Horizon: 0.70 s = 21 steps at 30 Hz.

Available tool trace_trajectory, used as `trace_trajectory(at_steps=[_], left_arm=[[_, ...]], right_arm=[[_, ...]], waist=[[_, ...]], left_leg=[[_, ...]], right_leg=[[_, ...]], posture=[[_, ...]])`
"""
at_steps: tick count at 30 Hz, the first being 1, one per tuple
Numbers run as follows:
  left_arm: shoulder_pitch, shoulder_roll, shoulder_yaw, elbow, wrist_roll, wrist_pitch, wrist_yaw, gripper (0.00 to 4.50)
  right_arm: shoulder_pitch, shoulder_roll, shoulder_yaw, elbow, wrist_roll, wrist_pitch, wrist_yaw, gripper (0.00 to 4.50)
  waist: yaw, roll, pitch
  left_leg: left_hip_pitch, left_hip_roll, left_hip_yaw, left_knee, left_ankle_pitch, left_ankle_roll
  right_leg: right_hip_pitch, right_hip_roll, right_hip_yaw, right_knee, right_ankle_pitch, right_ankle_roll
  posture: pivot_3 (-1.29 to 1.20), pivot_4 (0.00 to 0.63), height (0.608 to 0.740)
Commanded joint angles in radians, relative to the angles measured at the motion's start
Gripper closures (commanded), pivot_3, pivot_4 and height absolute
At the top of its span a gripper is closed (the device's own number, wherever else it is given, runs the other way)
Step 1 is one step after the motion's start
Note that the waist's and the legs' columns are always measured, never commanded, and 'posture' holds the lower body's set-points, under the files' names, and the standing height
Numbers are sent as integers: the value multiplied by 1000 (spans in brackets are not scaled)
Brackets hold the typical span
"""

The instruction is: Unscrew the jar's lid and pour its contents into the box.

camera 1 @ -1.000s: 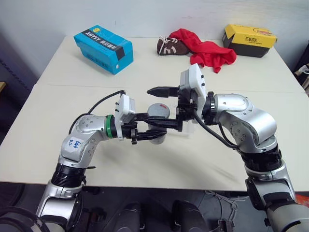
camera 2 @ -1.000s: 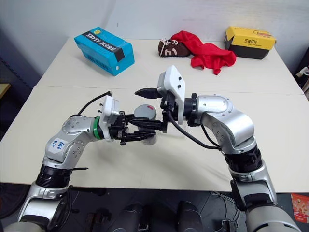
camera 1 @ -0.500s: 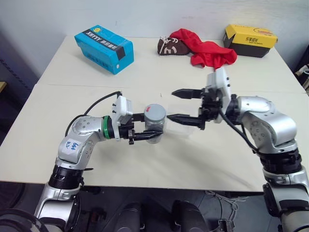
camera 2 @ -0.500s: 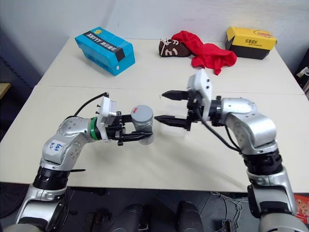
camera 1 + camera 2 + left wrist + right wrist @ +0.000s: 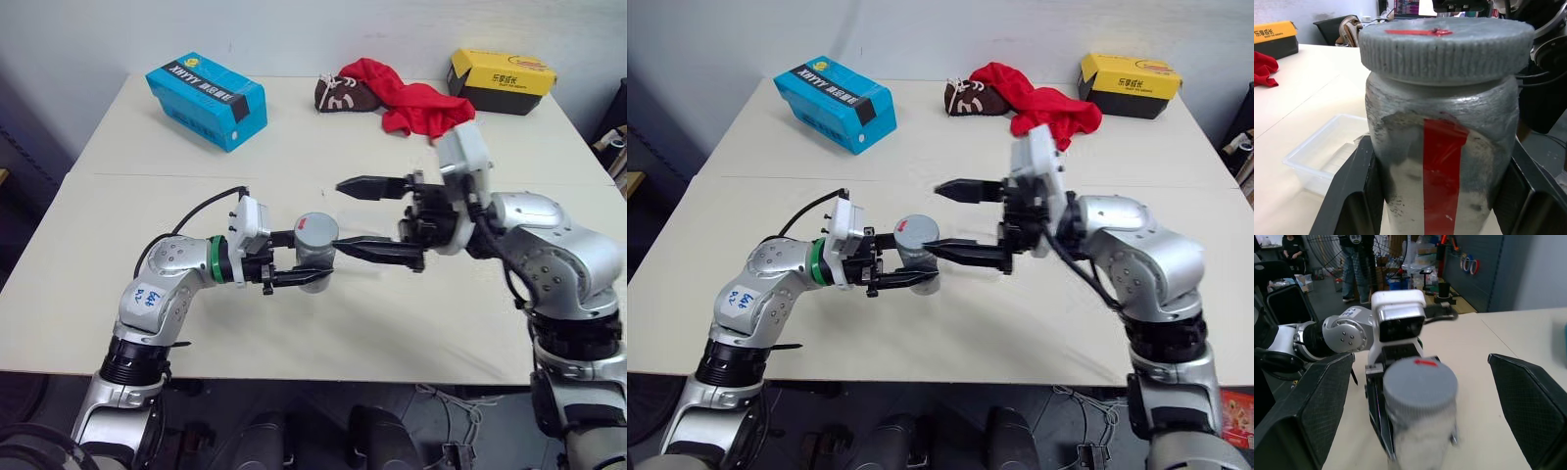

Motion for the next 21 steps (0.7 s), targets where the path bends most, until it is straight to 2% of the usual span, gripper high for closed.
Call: trace_trajectory(at_steps=[1, 7, 15, 18, 21], left_arm=[[-7, 1, 7, -33, -11, -19, -1, 2187], [-15, -3, 3, -28, -10, -20, -4, 2187], [-13, -7, -2, -37, -12, -18, -1, 2187], [-13, -8, -3, -37, -11, -20, 0, 2187], [-15, -8, -3, -35, -10, -22, 0, 2187]], right_arm=[[-39, 21, 30, -41, -16, 13, -43, 21], [-38, 46, 89, -24, -71, -15, -52, 21], [-27, 70, 105, 6, -105, -29, -45, 21], [-23, 70, 106, 22, -113, -35, -36, 883], [-18, 76, 98, 38, -114, -53, -27, 1949]], waist=[[1, 0, 0], [1, 0, 0], [1, 0, 0], [0, 0, 0], [0, 0, 0]], left_leg=[[0, 0, 0, 0, 0, 0], [-1, -1, 0, 0, 0, 1], [-1, -1, 0, 0, 0, 1], [-1, -1, 0, 0, 0, 1], [-1, -1, 0, 0, 0, 1]], right_leg=[[0, 0, 0, 0, 0, 0], [0, 0, 0, 0, 0, 0], [0, 0, -1, 0, 0, 0], [0, 0, -1, 0, 0, 0], [0, 0, -1, 0, 0, 0]], posture=[[0, 150, 740], [0, 150, 740], [0, 150, 740], [0, 150, 740], [0, 150, 740]])
